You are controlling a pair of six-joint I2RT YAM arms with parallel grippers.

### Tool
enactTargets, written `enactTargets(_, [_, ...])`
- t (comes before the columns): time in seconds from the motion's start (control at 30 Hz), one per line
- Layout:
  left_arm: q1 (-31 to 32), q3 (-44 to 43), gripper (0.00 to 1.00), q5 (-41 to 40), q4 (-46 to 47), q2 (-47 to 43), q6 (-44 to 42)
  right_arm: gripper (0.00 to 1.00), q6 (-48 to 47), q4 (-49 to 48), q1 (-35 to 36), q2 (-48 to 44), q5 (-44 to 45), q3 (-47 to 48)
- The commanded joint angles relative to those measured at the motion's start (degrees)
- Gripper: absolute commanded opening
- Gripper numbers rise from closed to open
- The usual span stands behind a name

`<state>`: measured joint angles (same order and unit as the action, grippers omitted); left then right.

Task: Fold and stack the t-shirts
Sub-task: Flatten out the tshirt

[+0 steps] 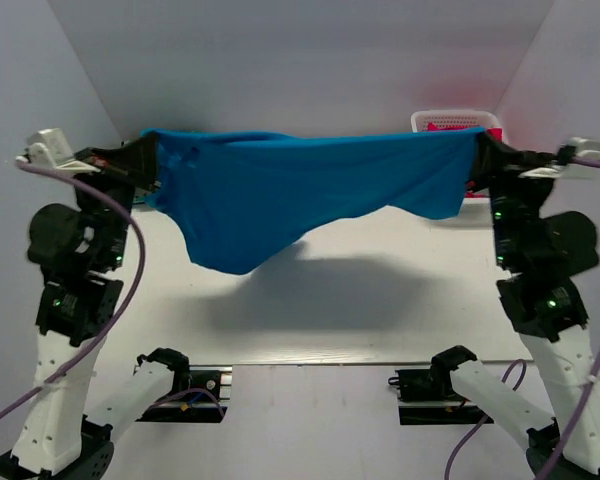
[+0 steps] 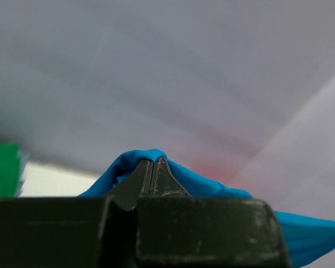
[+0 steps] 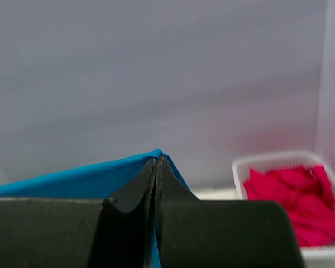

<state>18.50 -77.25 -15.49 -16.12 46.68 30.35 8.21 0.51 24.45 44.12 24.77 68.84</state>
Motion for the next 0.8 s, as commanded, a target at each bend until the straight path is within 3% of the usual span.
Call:
enactTargets(0.0, [-0.3, -7.1, 0.00, 7.7, -0.2, -1.7, -3.3, 0.00, -3.6, -0.6, -0.3, -2.2, -5.0, 7.7])
enactTargets(0.3, [-0.3, -21.5, 0.00, 17.4, -5.8, -4.3, -4.4, 0.00, -3.6, 7.3, -0.5, -7.5, -12.4, 18.9])
enactTargets(0.43, [-0.3, -23.6, 0.00, 17.9, -6.4, -4.3, -3.9, 0.00, -3.3, 8.5, -0.5, -8.8, -12.5, 19.1])
enactTargets(0.6, [-0.3, -21.5, 0.00, 16.2, -5.9, -1.7, -4.4, 0.00, -3.2, 6.4, -0.4, -8.9, -11.2, 14.8])
enactTargets(0.77, [-0.3, -14.6, 0.00, 8.6, -2.7, 2.8, -6.2, 0.00, -2.6, 1.7, -0.2, -4.1, -4.2, 6.0])
